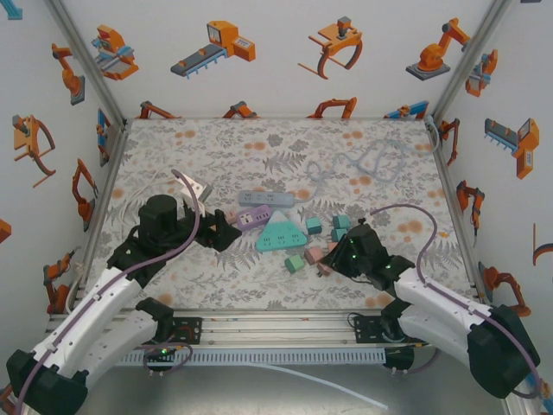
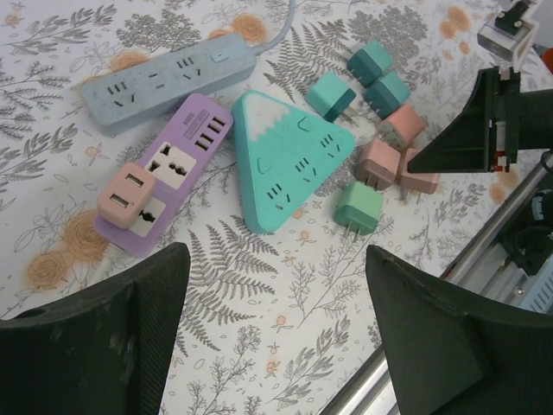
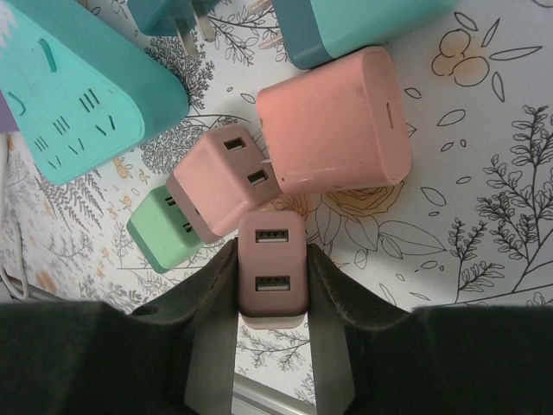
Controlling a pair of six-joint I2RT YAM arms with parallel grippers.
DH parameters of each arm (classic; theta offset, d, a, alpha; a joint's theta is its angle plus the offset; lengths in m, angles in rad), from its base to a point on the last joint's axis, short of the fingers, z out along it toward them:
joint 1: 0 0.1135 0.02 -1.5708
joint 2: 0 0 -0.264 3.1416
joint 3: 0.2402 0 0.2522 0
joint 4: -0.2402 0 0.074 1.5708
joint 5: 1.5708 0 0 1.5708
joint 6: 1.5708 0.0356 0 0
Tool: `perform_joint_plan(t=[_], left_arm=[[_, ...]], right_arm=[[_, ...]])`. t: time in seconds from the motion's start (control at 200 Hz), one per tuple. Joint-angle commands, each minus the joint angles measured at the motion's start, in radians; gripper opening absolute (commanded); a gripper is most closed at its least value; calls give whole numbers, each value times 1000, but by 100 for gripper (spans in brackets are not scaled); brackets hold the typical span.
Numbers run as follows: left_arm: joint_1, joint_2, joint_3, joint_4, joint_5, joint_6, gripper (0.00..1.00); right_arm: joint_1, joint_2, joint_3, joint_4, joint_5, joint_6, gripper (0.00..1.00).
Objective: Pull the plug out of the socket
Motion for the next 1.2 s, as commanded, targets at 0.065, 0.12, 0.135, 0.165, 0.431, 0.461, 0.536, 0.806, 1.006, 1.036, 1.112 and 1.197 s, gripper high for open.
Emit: perform_joint_plan(t=[0.065, 0.12, 0.135, 0.165, 0.431, 0.461, 0.536, 0.806, 1.006, 1.036, 1.112, 1.197], left_arm=[[-6, 4, -4, 4, -63, 13, 72], [-7, 10, -2, 4, -90, 8, 71], [-7, 12, 0, 2, -98, 5, 71], [-7, 17, 2, 2, -115, 1, 70], [-7, 31, 22, -15, -276, -64, 66], [-6, 31, 23, -21, -295, -73, 66], [-6, 33, 29, -51, -339, -91, 66], [-4, 30, 52, -148, -458, -155, 69], [0, 59, 52, -201, -555, -250, 69], [3, 71, 55, -212, -560, -264, 69], [11, 103, 64, -236, -558, -294, 69], [22, 136, 72, -252, -543, -319, 69]], right_arm=[[7, -26, -25, -80, 59, 39, 39], [8, -52, -29, -113, 73, 38, 43], [8, -60, -29, -122, 76, 39, 44], [7, -75, -29, -143, 84, 39, 46], [7, -215, 25, -319, 148, -5, 58], [8, -226, 40, -330, 155, -22, 58], [7, -250, 96, -341, 177, -102, 59], [7, -184, 325, -113, 159, -733, 58], [11, 23, 478, 62, -121, -1172, 57], [13, 49, 488, 90, -176, -1234, 57], [23, 118, 515, 145, -309, -1388, 57], [37, 214, 560, 166, -431, -1553, 57]])
